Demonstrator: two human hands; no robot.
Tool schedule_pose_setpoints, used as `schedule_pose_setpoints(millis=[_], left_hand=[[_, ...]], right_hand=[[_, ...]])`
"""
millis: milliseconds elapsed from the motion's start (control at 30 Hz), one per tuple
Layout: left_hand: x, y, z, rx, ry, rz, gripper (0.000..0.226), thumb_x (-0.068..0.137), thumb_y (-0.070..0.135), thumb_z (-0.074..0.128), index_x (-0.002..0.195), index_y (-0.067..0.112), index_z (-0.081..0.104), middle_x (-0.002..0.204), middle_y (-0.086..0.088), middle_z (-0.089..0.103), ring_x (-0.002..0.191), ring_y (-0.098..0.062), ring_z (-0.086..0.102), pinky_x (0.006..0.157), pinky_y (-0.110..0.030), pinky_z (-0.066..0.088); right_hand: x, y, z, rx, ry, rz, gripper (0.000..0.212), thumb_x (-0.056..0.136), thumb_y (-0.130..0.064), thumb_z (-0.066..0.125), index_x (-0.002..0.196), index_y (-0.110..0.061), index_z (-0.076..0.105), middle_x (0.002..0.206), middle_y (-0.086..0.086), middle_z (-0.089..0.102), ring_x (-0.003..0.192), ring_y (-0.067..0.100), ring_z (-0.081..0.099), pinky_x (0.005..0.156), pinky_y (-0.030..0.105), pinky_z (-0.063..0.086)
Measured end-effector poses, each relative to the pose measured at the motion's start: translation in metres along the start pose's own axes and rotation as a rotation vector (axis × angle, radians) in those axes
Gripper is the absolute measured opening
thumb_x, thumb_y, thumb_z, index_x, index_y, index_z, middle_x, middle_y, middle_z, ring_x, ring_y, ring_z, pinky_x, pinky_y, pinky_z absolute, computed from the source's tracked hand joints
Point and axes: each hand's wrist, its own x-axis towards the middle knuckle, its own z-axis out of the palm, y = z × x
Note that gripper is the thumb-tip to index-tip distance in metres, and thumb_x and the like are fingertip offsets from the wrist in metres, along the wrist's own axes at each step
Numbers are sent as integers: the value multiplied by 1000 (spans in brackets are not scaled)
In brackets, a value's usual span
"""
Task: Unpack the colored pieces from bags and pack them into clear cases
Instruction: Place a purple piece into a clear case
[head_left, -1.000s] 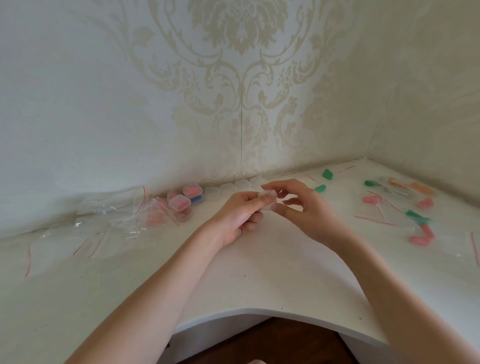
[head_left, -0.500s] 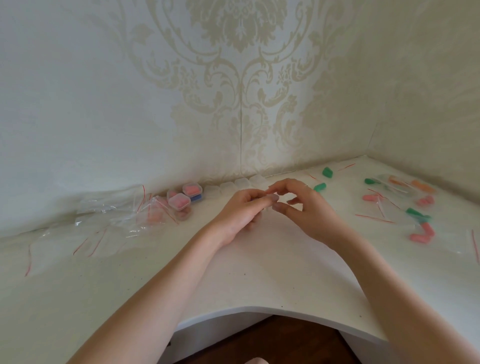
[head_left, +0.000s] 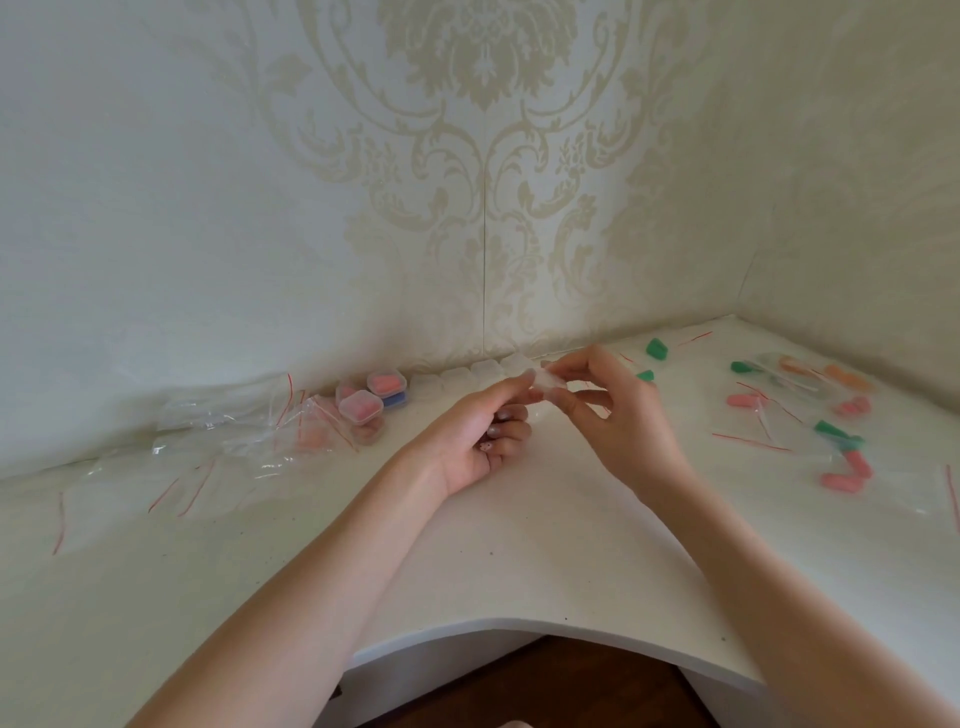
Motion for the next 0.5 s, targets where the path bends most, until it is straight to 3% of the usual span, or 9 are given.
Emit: schedule_pose_setpoints(millis=[167,267,400,500], left_hand=[[-2,-3,2,-81,-100,-69,25,76,31,65,84,8,62,57,7,25,40,-2,24,33,-13,13],[-5,-3,3,-118,-162,-99,27,78,34,60,66,11,64,56,8,24,39,-2,24,34,-14,12],[-5,-3,4,-100,-133,-71,36,88,35,53,66,12,70,56,7,24,39,-2,23,32,-13,12],[-6,-3,6,-31,-80,-72,35,94,39,46,81,11,60,58,6,23,39,-3,20,33,-14,11]], right_hand=[[-1,-1,0,5,49,31,22,86,-6,67,92,-26,66,89,-20,65,90,-1,64,81,11,48],[-2,-1,2,20,81,41,20,85,-4,67,91,-23,69,90,-16,67,91,4,66,83,12,49],[0,0,3,-27,69,29,16,87,-6,65,97,-16,72,91,-10,70,91,4,66,81,11,48],[-1,-1,3,-22,52,31,16,88,-4,63,96,-15,72,87,-16,68,85,-3,65,77,7,47]])
